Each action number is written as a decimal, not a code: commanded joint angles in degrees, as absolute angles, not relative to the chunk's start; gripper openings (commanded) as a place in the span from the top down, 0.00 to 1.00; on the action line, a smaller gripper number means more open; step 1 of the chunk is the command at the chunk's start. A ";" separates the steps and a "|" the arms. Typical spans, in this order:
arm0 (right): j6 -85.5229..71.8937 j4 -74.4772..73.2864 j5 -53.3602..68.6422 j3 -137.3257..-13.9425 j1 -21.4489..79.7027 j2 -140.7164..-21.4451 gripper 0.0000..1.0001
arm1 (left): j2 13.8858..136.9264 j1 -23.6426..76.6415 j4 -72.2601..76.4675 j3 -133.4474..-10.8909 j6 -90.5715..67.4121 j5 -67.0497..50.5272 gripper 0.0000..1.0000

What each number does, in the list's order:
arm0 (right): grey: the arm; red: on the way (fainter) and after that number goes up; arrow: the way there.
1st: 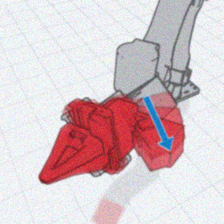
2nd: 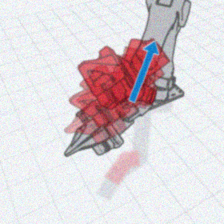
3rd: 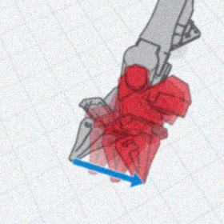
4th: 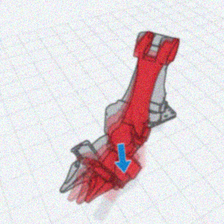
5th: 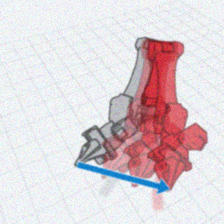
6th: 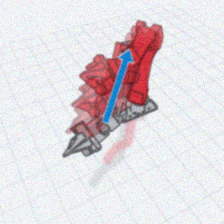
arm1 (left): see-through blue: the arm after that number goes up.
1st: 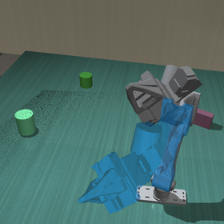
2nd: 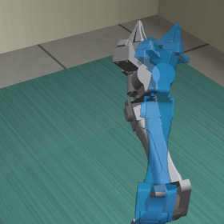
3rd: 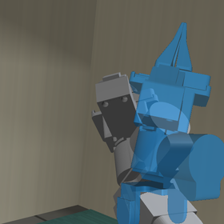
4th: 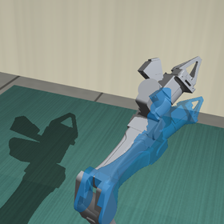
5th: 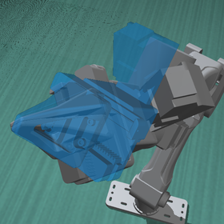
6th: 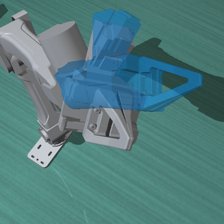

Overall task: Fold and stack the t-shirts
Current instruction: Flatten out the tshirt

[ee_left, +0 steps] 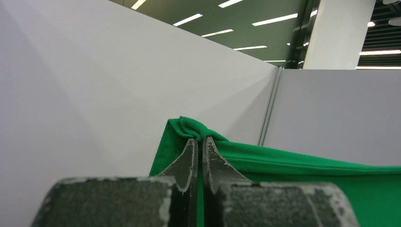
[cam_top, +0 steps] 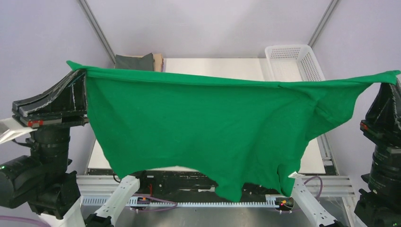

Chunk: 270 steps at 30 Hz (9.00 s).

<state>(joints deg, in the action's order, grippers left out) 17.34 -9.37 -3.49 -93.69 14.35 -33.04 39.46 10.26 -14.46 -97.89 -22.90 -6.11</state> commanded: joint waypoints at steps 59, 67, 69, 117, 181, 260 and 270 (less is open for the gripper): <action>-5.45 -8.90 -26.28 -54.74 13.84 -61.01 1.00 | 96.59 9.49 -9.33 -77.88 -33.21 26.97 0.98; -9.07 -22.30 -47.92 -100.19 11.67 -107.81 1.00 | 117.77 9.23 -17.93 -103.52 -32.93 33.25 0.98; -7.23 -21.78 -48.70 -112.59 10.75 -120.04 0.92 | 124.78 9.27 -22.37 -112.83 -33.58 32.45 0.96; -10.00 -2.00 -0.26 -47.42 23.50 -96.44 0.02 | 100.50 6.72 -8.44 -54.12 -42.65 7.91 0.00; -3.87 -11.06 -25.24 -83.54 9.67 -116.43 0.02 | 97.95 6.00 -15.79 -60.73 -37.01 13.17 0.00; -11.57 -10.83 -5.28 -49.16 17.84 -89.18 0.02 | 94.96 6.08 -11.60 -57.58 -35.81 8.51 0.00; -17.29 -14.81 -9.33 -37.28 13.92 -85.22 0.02 | 94.78 6.09 -13.01 -56.03 -37.39 10.68 0.00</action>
